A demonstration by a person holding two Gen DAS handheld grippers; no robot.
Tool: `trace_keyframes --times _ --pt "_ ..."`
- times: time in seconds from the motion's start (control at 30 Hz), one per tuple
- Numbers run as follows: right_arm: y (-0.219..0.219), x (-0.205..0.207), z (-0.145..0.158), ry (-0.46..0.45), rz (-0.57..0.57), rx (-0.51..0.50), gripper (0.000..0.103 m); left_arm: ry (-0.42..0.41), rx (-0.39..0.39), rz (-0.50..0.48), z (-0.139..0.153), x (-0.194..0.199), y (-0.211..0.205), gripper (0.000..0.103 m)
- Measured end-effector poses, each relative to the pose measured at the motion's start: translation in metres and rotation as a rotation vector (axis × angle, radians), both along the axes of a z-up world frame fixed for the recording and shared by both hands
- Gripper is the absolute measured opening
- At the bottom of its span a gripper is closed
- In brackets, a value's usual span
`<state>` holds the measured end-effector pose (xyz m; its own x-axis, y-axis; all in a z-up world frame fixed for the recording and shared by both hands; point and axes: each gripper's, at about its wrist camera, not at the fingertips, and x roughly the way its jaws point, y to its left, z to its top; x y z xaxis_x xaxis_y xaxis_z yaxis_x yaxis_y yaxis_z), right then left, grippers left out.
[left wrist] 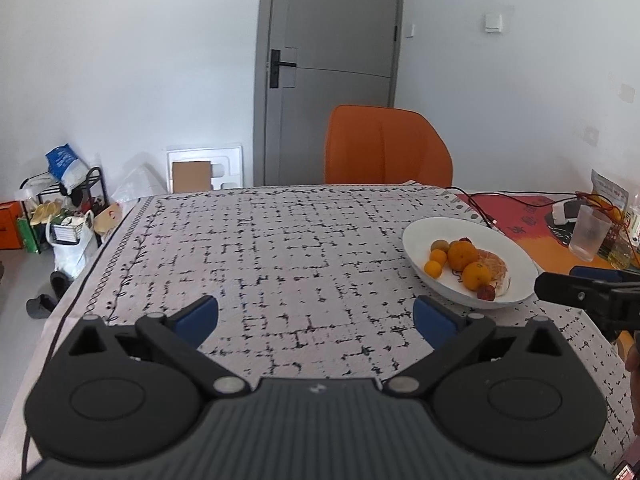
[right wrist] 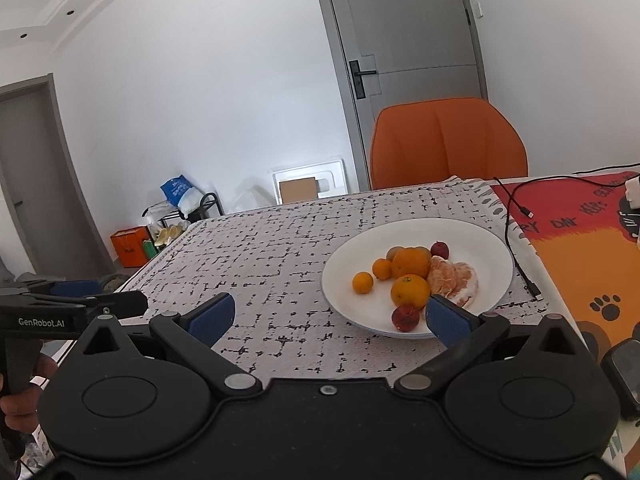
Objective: Organize fruits
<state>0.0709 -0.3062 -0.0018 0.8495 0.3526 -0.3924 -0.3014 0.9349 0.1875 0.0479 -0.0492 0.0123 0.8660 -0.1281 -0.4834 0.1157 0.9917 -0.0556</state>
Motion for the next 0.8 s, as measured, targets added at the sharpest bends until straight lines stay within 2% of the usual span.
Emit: trace_keyframes --times 0.33,0.8 --pt "0.008 -0.012 0.009 -0.014 0.011 -0.018 0.103 0.031 -0.008 0.056 -0.004 -0.015 0.022 0.103" --pt "0.009 -0.033 0.009 -0.024 0.025 -0.005 0.103 0.042 -0.027 0.064 -0.005 -0.025 0.035 0.103"
